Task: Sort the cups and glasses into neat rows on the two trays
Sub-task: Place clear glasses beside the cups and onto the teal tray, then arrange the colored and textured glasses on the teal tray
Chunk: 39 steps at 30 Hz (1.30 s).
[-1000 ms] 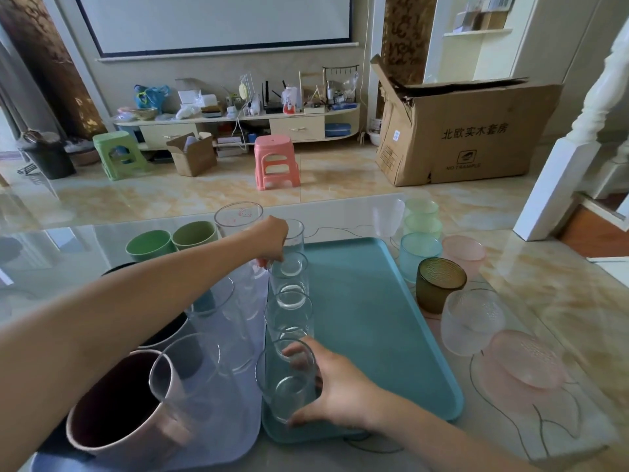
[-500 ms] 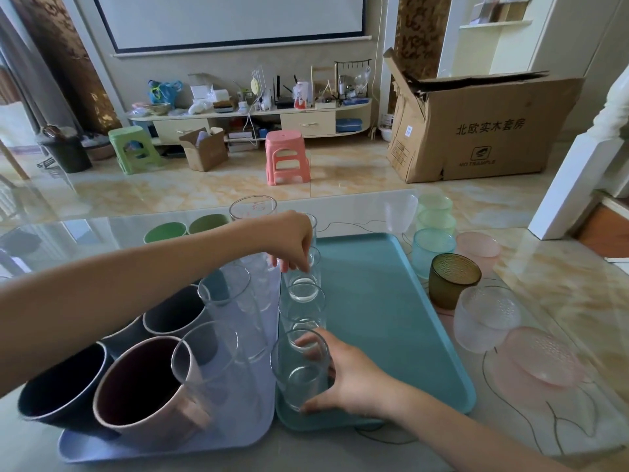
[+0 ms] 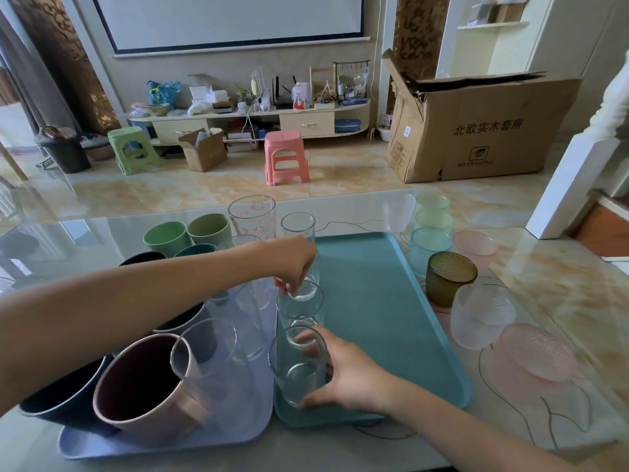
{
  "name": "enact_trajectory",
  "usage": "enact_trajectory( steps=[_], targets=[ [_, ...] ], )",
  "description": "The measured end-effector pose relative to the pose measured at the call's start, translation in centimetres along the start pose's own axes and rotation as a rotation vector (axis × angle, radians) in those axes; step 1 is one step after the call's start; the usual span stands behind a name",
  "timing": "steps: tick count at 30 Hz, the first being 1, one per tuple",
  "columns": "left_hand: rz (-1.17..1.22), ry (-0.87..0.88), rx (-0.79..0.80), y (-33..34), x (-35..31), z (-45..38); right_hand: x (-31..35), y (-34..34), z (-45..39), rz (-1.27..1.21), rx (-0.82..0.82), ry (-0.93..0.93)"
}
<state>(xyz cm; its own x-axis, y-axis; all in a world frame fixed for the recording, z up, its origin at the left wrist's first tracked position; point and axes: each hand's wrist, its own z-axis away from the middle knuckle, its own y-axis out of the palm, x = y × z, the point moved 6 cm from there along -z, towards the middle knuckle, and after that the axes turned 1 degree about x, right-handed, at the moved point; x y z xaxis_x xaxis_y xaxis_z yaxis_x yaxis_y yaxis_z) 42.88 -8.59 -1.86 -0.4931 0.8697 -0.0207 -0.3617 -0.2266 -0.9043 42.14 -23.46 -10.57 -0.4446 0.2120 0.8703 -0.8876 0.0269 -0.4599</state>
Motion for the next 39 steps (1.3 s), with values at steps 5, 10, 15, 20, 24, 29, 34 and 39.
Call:
enact_trajectory(
  steps=[5,10,15,20,24,29,34,39],
  targets=[
    [-0.075,-0.012,-0.03,-0.2,0.4,-0.2,0.0,-0.2,-0.3,0.021,-0.056,0.022],
    [-0.037,-0.015,-0.03,-0.2,0.7,-0.3,-0.2,-0.2,-0.7,0.042,-0.035,0.049],
    [-0.041,0.015,-0.053,-0.4,0.6,-0.5,0.2,-0.7,-1.1,0.06,0.039,0.047],
    [-0.048,0.021,-0.052,-0.6,0.5,-0.4,0.5,-0.7,-0.9,0.129,0.107,0.038],
    [-0.023,0.01,-0.011,-0.5,0.6,0.0,0.5,-0.6,-0.9,0.129,0.101,0.041],
    [0.0,-0.02,0.038,-1.4,0.9,0.5,0.0,-1.0,-0.3,0.102,0.217,0.118],
    [-0.048,0.037,-0.223,-5.3,-1.5,1.4,2.5,-6.7,2.8,0.135,0.148,0.103],
    [-0.196,0.277,-0.486,-6.6,-10.3,0.1,3.3,-17.8,7.0,0.366,-0.27,0.2]
  ],
)
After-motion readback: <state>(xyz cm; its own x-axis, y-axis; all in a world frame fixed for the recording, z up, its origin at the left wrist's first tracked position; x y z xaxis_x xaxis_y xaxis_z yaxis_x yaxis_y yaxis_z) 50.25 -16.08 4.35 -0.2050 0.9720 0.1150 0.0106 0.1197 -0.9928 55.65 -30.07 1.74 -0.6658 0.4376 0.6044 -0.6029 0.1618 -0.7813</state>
